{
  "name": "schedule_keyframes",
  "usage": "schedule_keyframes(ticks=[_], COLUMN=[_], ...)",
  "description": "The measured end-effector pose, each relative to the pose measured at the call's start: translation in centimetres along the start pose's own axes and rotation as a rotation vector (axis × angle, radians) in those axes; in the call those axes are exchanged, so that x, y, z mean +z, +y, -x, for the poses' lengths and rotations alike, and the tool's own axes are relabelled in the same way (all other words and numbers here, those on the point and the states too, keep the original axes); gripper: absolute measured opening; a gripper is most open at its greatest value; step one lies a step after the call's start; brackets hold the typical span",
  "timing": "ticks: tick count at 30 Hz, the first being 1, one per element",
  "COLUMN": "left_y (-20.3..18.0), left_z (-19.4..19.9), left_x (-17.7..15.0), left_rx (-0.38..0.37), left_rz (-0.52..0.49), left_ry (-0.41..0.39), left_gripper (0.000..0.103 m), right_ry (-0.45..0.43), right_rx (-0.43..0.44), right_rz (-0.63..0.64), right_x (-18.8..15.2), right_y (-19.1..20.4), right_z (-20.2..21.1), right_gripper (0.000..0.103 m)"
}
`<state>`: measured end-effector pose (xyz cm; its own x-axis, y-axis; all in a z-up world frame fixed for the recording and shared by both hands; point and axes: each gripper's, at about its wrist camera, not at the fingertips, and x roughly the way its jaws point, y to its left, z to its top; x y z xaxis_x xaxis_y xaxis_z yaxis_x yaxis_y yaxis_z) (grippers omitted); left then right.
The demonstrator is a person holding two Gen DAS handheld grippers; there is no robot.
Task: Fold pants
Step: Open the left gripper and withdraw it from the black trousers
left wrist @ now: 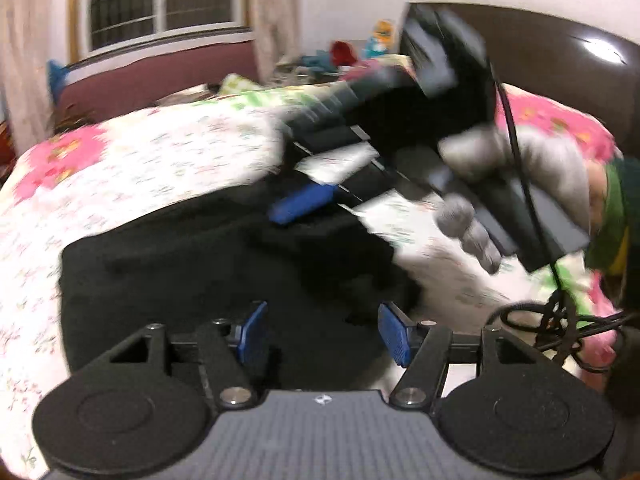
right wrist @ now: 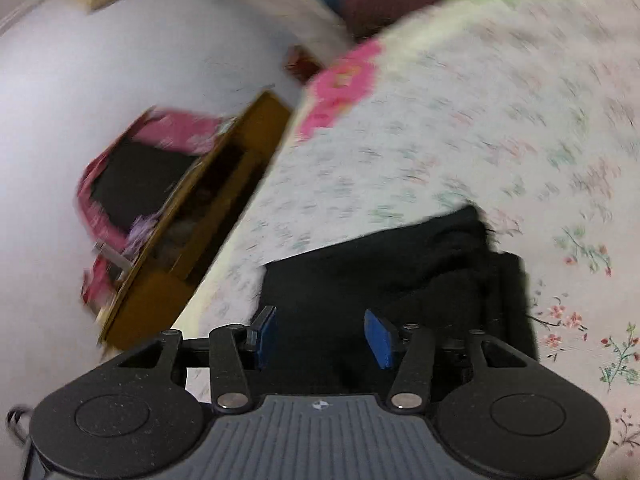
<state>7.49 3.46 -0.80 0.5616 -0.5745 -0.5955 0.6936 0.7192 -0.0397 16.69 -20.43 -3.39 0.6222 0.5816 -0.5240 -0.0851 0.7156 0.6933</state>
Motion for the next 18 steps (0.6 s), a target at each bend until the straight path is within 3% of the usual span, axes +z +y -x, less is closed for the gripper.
schedule_keyframes(ticks=[1,2,6,10,12,15,16,17,18], left_y=[1.0,2.1,6.4,8.7,8.6,7.7,7.4,7.2,7.0], left_z=[-0.4,-0.7,-3.2,-6.1,-5.6,-3.4,-2.8,-2.3,-1.7], left_x=[0.2,0.1,0.8,0.2,0.4,1.1,1.2,1.2,1.2], left_rx=[0.01,0.024,0.067,0.066,0.059,0.094,0.099,0.103,0.114], left_rz=[0.03,0.057,0.197,0.291,0.326,0.3,0.296,0.297,0.298], left_ry=[-0.005,-0.011,-0.007,0.073,0.065,0.032,0.028,0.028,0.024], left_gripper=[0.069,0.069,0.069,0.069,0.069,0.069,0.07,0.07,0.07], right_ry=[-0.001,0.011,0.038,0.058,0.07,0.035,0.024,0.018,0.011], right_rx=[-0.031,-0.069,-0.066,-0.056,-0.053,-0.059,-0.059,-0.053,-0.048], right_rz=[-0.031,-0.048,-0.078,-0.096,-0.132,-0.035,-0.011,0.002,0.019], right_x=[0.4,0.6,0.7,1.7,1.7,0.9,0.6,0.3,-0.1], right_y=[-1.4,-2.3,-4.0,-5.1,-5.0,-1.5,-0.3,0.2,0.9], right_z=[-0.6,-1.1,-2.3,-3.8,-3.5,-0.8,-0.1,0.3,1.1], right_gripper=[0.007,0.0,0.0,0.0,0.0,0.0,0.006,0.022,0.029])
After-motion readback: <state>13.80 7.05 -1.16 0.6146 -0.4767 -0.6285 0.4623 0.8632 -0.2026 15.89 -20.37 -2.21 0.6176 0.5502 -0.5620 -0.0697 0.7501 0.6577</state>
